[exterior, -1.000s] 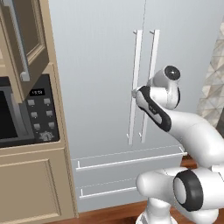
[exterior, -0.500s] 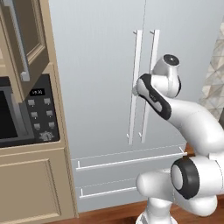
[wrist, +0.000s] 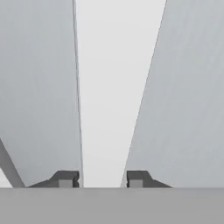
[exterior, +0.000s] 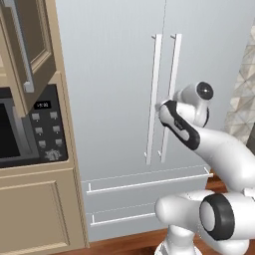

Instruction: There is a bowl on the dining counter. Grab a lemon wedge from the fridge and place it in the bowl. Then get the liquor bottle and glass cup from the cabinet and place them next to the bowl.

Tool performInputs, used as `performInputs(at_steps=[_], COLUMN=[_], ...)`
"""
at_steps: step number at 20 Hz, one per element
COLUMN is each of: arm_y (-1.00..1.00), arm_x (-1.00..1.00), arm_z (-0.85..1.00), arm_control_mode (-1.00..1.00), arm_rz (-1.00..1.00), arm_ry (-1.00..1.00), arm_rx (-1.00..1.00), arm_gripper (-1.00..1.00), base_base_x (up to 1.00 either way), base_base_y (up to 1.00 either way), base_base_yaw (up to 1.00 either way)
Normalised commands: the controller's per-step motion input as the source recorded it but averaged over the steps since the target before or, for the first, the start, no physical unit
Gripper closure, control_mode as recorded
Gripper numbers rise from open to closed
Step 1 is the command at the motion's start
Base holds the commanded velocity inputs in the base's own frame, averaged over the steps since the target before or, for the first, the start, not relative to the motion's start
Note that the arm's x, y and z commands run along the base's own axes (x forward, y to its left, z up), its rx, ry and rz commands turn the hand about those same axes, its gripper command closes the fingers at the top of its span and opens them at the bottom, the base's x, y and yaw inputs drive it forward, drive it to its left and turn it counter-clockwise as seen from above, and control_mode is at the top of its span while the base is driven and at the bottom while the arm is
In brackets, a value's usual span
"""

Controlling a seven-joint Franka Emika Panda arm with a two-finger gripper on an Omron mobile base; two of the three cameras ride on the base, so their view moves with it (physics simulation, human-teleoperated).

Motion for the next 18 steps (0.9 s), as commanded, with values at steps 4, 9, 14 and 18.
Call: performInputs(at_steps=[4,9,14,18], arm_y=[-0.54,-0.60,-0.81,-0.97], arm_x=[-0.02,-0.33,-0.82,-0.99], arm_z=[0.00,0.00,0.00,0.00], arm_control_mode=[-1.00,-1.00,-1.00,-1.00], arm_rz=[-0.06,-0.12,-0.21,-0.26], arm_ry=[-0.19,-0.13,-0.04,0.00], arm_rx=[0.08,0.01,0.01,0.01], arm_gripper=[1.00,1.00,1.00,1.00], base_base_x=[0.00,0.00,0.00,0.00], base_base_y=[0.00,0.00,0.00,0.00], base_base_yaw=[0.00,0.00,0.00,0.00])
